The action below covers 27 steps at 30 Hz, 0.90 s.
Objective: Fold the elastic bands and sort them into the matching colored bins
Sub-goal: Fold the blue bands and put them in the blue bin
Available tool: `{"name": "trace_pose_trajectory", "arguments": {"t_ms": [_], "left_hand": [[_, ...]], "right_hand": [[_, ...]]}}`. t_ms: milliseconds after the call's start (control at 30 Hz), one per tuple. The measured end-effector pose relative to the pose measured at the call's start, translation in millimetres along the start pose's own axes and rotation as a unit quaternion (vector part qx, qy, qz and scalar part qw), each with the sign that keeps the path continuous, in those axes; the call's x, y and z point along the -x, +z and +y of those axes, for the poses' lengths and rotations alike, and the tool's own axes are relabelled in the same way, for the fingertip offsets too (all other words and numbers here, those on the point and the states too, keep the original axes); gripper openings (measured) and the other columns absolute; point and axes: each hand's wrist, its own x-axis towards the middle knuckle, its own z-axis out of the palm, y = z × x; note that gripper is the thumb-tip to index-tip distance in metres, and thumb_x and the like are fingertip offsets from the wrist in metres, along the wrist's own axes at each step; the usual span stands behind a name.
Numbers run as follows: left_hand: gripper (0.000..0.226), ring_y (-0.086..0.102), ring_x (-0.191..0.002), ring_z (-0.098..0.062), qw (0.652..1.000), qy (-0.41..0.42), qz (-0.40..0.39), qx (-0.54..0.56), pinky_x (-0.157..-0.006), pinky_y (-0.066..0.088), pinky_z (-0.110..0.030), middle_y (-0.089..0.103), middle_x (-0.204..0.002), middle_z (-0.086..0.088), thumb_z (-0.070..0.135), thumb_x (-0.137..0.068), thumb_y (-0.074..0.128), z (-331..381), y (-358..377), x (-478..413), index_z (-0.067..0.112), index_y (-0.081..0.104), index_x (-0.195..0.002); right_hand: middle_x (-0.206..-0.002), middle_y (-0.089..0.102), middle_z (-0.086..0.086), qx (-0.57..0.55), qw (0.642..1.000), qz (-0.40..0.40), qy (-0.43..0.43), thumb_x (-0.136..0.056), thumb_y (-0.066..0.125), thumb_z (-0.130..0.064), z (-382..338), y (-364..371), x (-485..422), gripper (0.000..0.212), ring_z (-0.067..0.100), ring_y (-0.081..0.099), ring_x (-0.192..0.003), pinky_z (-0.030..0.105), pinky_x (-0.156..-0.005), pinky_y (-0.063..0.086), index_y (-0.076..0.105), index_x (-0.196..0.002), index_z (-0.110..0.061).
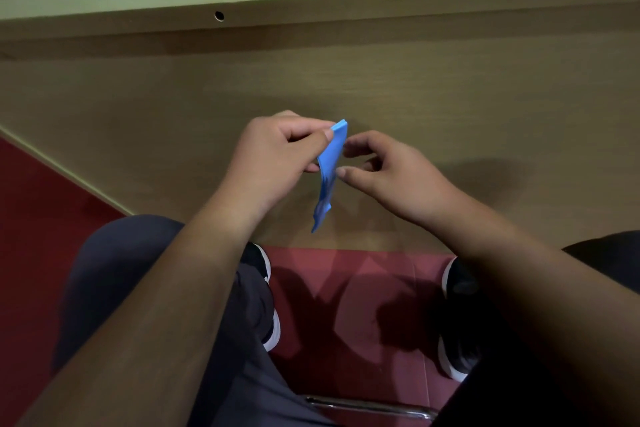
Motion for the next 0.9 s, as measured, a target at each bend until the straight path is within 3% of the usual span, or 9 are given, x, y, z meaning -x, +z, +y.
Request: {"name": "trace_pose_trajectory", "arguments": {"t_ms": [67, 233, 333, 433, 533, 800, 900], "left_hand": [[0.018, 0.077, -0.091, -0.018, 1.0, 0.003, 0.006, -0.003, -0.079, 0.066, -0.034, 0.072, -0.102, -0.006, 0.012, -0.099, 0.072, 0, -1, 0, 0.018, 0.084, -0.109], [0.018, 0.078, -0.088, -0.021, 1.0, -0.004, 0.001, 0.013, -0.081, 0.067, -0.039, 0.07, -0.102, -0.006, 0.011, -0.099, 0.071, 3, 1, 1, 0.018, 0.084, -0.11], [0.018, 0.078, -0.087, -0.021, 1.0, 0.0, 0.005, 0.011, -0.079, 0.067, -0.039, 0.069, -0.101, -0.008, 0.01, -0.099, 0.071, 4, 2, 2, 0.017, 0.084, -0.109], [0.018, 0.078, -0.085, -0.019, 1.0, -0.002, 0.007, 0.01, -0.078, 0.067, -0.039, 0.068, -0.103, -0.01, 0.009, -0.099, 0.071, 4, 3, 2, 0.016, 0.084, -0.109], [0.018, 0.078, -0.085, -0.018, 1.0, -0.006, 0.006, 0.01, -0.077, 0.067, -0.036, 0.068, -0.104, -0.011, 0.008, -0.099, 0.071, 5, 5, 2, 0.015, 0.084, -0.109], [0.018, 0.078, -0.087, -0.016, 1.0, -0.011, 0.02, 0.008, -0.076, 0.066, -0.033, 0.067, -0.101, -0.006, 0.008, -0.099, 0.071, 4, 7, 2, 0.017, 0.084, -0.108], [0.017, 0.077, -0.086, -0.014, 0.999, -0.017, 0.029, 0.01, -0.075, 0.066, -0.032, 0.068, -0.101, -0.002, 0.009, -0.099, 0.071, 3, 6, 1, 0.015, 0.084, -0.108]], "right_hand": [[-0.132, 0.068, -0.016, 0.006, 1.0, -0.008, -0.008, -0.093, 0.08, -0.039, -1, 3, 1, 0.049, 0.006, 0.068, -0.101, 0.022, -0.093, 0.054, 0.064, -0.137, -0.028], [-0.139, 0.063, -0.017, 0.006, 0.999, -0.01, -0.038, -0.091, 0.082, -0.039, -4, 9, 1, 0.062, -0.001, 0.059, -0.123, 0.003, -0.095, 0.039, 0.056, -0.145, -0.026], [-0.131, 0.065, -0.022, 0.009, 0.999, -0.021, -0.035, -0.09, 0.083, -0.038, -5, 9, 1, 0.059, -0.001, 0.062, -0.119, 0.009, -0.094, 0.045, 0.057, -0.142, -0.029], [-0.116, 0.069, -0.019, 0.015, 0.999, -0.028, -0.031, -0.089, 0.083, -0.036, -4, 10, 0, 0.048, 0.001, 0.069, -0.103, 0.026, -0.09, 0.056, 0.06, -0.131, -0.029], [-0.106, 0.071, -0.015, 0.038, 0.999, -0.022, -0.032, -0.09, 0.08, -0.038, -3, 13, 1, 0.041, 0.003, 0.069, -0.092, 0.038, -0.086, 0.059, 0.061, -0.124, -0.026], [-0.119, 0.072, -0.016, 0.041, 0.999, -0.004, -0.021, -0.09, 0.078, -0.039, -1, 16, 2, 0.052, 0.004, 0.072, -0.093, 0.04, -0.086, 0.061, 0.059, -0.137, -0.029], [-0.105, 0.076, -0.011, 0.069, 0.998, 0.009, -0.011, -0.088, 0.075, -0.043, 1, 18, 3, 0.037, 0.008, 0.074, -0.086, 0.042, -0.081, 0.061, 0.067, -0.122, -0.029]]}}
